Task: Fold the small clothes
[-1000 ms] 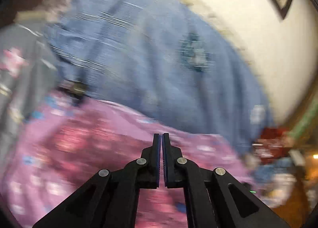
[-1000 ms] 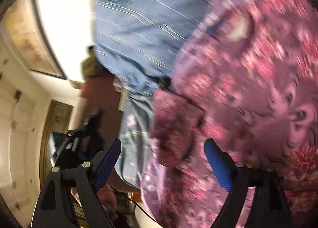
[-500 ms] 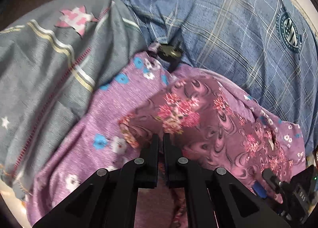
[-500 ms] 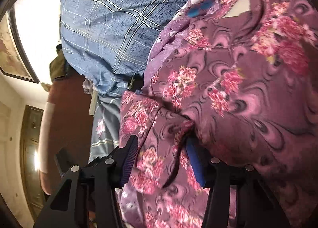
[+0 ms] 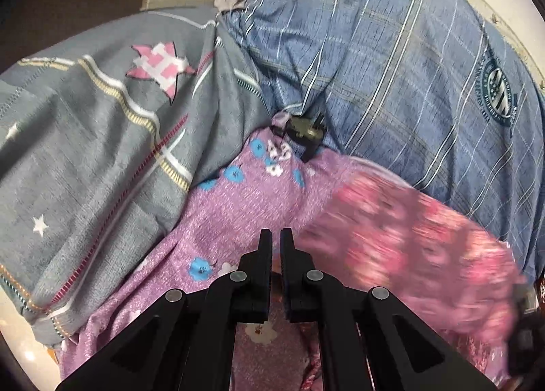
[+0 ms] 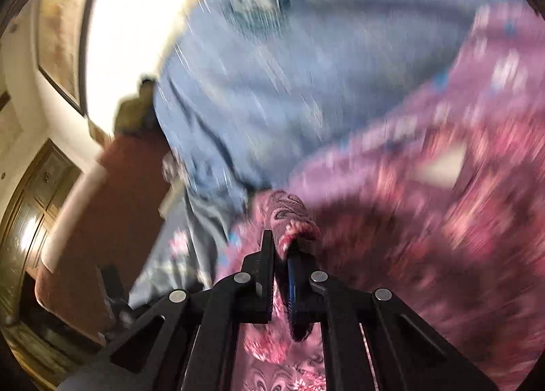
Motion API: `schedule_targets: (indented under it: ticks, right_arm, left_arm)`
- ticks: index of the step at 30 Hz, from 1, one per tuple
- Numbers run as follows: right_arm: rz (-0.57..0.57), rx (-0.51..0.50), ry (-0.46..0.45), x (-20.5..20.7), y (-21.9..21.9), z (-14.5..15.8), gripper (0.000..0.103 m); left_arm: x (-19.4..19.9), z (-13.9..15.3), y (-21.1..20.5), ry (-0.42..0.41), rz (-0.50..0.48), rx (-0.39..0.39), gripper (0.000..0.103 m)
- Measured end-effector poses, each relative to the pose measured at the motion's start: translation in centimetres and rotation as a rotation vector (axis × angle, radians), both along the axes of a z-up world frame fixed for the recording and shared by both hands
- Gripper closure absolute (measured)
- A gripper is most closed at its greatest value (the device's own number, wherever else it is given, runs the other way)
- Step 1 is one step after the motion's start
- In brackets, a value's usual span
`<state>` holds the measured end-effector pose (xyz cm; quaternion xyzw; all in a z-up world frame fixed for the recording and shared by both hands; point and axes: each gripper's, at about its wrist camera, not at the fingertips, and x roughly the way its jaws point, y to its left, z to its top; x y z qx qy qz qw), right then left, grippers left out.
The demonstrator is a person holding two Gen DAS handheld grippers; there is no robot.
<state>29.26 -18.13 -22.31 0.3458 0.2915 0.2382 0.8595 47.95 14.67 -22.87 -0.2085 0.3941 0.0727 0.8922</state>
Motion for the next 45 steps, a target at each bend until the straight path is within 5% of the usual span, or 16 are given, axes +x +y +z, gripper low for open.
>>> schedule_targets:
  ticks: [5,10,19,22,26,30,33,36,40,43,45]
  right_arm:
    - [-0.211,-0.004,-0.063,-2.3,-8.8,2.4,0.098]
    - [-0.292,-0.034,0.105,-1.7,-14.8,-1.9,0.098]
    - [-0.249,-0.163,0.385,0.1,-17.0,-8.3,0.097]
    - [-0.25,-0.198,0.408,-0.6,-17.8,-8.7,0.098]
    - [-0.221,-0.235,0.474,-0.4,-18.1,-9.9,0.096]
    - [-0.264,-0.198,0.48,-1.0,-19.3,-9.0,0.082]
    - [-0.337,-0.245,0.349,-2.3,-18.9,-6.4,0.075]
    - [-0.21,-0.227,0.267,-2.2,-16.2,-5.4,0.074]
    - [-0.032,-0.277,0.302,-1.1,-11.7,-6.8,0.074]
    - [0.157,-0.451,0.396,-0.6,-7.8,-8.9,0.075]
    - [0.207,-0.547,0.348,-1.1,-6.6,-8.1,0.074]
  left_arm:
    - [-0.4,0.3,-2.4,-0.013,-0.069,-0.001,0.099]
    - [-0.1,0.3,-6.8,-0.025,-0.213,-0.015,0.095]
    - [1.8,-3.2,-12.4,0.079,-0.334,0.037,0.083]
    - [2.7,-4.5,-13.2,0.134,-0.368,0.023,0.074]
    - [3.2,-5.2,-14.9,0.151,-0.413,0.14,0.073]
    - [3.5,-4.6,-13.4,0.137,-0.382,0.028,0.073]
    - [3.1,-3.3,-12.2,0.064,-0.348,-0.05,0.069]
    - [2.8,-2.6,-12.0,0.003,-0.318,-0.041,0.053]
    - [3.3,-4.1,-12.6,0.06,-0.304,0.023,0.052]
    - [3.8,-5.7,-13.5,0.154,-0.315,0.108,0.052]
    - [3.6,-5.6,-14.0,0.149,-0.341,0.134,0.052]
